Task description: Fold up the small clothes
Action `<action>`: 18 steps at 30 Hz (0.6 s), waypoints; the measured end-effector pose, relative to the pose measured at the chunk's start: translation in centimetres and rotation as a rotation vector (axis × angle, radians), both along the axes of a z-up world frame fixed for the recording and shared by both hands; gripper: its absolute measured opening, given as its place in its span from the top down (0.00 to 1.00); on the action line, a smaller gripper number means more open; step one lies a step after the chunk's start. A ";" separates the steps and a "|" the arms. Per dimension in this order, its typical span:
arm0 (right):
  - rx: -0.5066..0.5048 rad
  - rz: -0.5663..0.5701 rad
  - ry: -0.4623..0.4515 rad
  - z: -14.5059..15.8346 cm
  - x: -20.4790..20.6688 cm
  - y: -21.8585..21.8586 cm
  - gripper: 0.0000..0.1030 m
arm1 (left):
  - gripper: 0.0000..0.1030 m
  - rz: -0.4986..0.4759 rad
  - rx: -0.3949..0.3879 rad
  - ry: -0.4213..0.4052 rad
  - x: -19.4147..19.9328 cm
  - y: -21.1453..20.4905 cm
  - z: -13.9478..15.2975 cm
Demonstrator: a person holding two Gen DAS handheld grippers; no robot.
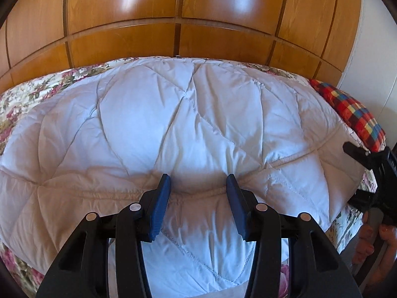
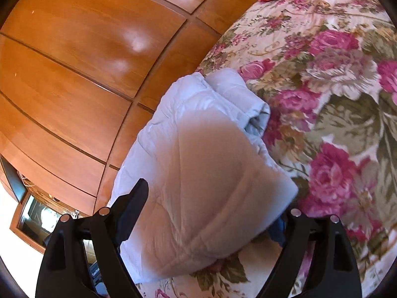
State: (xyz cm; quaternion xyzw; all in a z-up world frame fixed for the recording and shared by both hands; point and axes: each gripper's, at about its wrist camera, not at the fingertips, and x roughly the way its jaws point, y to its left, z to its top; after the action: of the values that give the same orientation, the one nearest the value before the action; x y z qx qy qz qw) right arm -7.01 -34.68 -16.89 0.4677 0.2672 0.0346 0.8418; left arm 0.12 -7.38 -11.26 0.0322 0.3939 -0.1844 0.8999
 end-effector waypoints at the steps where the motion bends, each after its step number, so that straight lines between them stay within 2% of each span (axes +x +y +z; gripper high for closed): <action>1: 0.005 -0.002 0.002 0.1 0.0 0.1 0.17 | 0.55 0.001 0.002 0.000 0.0 0.0 0.0; 11: 0.130 -0.039 0.061 -0.3 3.2 -0.6 0.18 | 0.55 0.025 0.002 0.023 0.2 -0.1 -0.1; 13: 0.108 -0.031 0.095 -0.3 4.2 -0.2 0.22 | 0.55 0.031 -0.001 0.029 0.3 0.0 -0.1; 16: 0.063 -0.025 0.117 -0.3 4.7 0.6 0.34 | 0.55 0.037 -0.004 0.032 0.2 0.1 -0.1; 18: 0.087 -0.018 0.105 -0.6 4.5 0.5 0.47 | 0.55 0.039 -0.005 0.034 0.2 0.2 0.0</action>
State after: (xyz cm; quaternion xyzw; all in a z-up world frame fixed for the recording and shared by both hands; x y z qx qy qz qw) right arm -2.46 -34.20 -17.53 0.5073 0.3051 0.0142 0.8058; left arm 0.35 -7.21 -11.30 0.0189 0.4093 -0.1685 0.8965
